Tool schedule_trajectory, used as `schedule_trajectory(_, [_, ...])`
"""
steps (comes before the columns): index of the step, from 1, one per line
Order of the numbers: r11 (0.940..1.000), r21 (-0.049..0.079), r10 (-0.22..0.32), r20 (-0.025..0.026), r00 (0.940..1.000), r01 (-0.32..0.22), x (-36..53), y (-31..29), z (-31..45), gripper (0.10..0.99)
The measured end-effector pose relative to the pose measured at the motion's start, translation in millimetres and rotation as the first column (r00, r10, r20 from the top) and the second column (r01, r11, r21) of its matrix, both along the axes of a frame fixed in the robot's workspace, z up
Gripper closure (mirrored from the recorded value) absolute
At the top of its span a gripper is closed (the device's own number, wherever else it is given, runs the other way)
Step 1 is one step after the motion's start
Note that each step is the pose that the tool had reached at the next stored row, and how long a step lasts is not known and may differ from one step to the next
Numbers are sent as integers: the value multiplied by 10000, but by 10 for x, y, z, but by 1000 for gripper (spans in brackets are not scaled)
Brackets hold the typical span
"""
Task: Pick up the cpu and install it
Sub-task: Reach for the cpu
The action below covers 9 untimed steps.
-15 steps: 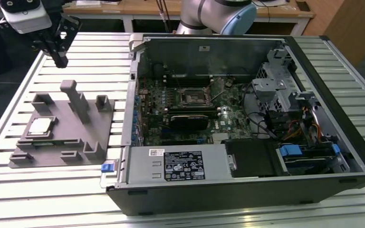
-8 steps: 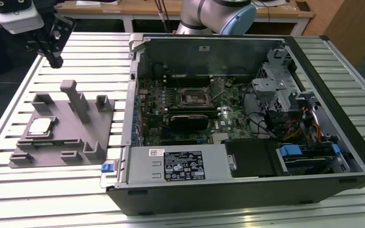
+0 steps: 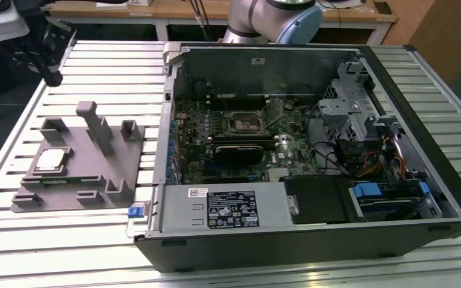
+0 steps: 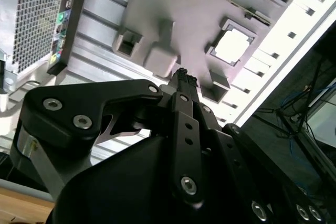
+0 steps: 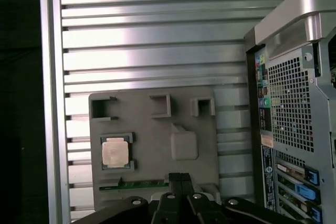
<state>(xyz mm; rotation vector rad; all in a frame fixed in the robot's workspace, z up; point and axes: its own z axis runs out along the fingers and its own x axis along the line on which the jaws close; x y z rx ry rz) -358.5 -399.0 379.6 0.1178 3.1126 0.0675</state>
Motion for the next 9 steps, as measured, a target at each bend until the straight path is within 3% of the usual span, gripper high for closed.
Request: schedule_trajectory(9, [10000,2,-1,0,10000,1,-405,0,-10,980])
